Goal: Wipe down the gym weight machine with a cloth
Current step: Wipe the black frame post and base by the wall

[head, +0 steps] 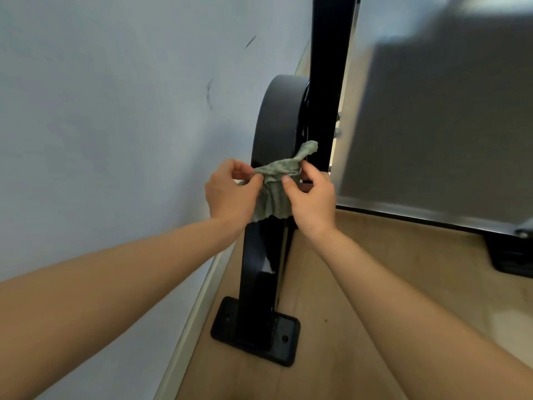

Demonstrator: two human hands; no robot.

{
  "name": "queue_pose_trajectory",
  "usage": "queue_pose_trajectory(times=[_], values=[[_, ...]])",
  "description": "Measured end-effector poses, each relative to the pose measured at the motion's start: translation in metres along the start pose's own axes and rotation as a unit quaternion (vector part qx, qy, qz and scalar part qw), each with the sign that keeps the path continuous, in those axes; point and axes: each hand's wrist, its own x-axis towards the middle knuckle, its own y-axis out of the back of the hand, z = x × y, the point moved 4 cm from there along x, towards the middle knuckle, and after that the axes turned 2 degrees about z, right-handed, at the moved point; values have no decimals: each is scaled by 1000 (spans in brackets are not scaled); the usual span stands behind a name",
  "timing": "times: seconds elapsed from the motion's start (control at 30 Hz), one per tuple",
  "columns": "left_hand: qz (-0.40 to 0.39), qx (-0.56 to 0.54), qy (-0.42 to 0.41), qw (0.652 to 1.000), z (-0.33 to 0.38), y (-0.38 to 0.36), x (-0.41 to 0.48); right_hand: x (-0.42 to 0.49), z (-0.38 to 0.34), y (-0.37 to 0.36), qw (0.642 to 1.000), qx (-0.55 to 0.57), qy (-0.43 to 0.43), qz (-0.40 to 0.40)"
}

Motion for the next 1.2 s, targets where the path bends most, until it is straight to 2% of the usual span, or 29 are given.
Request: queue_pose_trajectory(times=[0.1,0.17,0.3,0.4,0.47,0.53,0.6,0.63,0.7,0.77,0.87,0.97,1.03,1.1,1.2], values=[[-13,-41,7,999,30,-1,22,21,-22,5,1000,-6,19,-6],[-58,-92,10,994,56,-1,31,33,-39,13,999,-6,28,-36],[-171,-137,14,976,98,-6,34,47,-93,29,983,62,8,-173],[-187,-156,29,970,114,-2,35,50,-120,36,958,41,-49,-280],[-192,-182,49,963,117,2,34,48,-126,40,946,44,-69,-313],[-162,-217,64,961,111,6,36,40,-120,43,951,53,-70,-296],[-78,-238,84,964,96,15,47,34,-100,47,973,14,-61,-223],[-32,-227,77,970,90,22,54,34,-89,49,979,-23,-53,-197],[34,-158,32,986,80,35,68,33,-68,48,975,-91,-53,-196],[52,-96,-7,994,72,42,77,31,-57,45,969,-116,-47,-214],[-22,-55,5,998,51,28,78,24,-54,39,954,-162,-6,-252],[-155,-104,73,980,31,5,71,21,-48,37,931,-225,41,-286],[-192,-113,98,970,26,0,68,20,-46,37,921,-243,62,-299],[-205,-102,116,967,21,0,66,19,-43,36,925,-237,79,-285],[-242,-47,154,957,7,1,56,17,-38,29,957,-181,79,-210]])
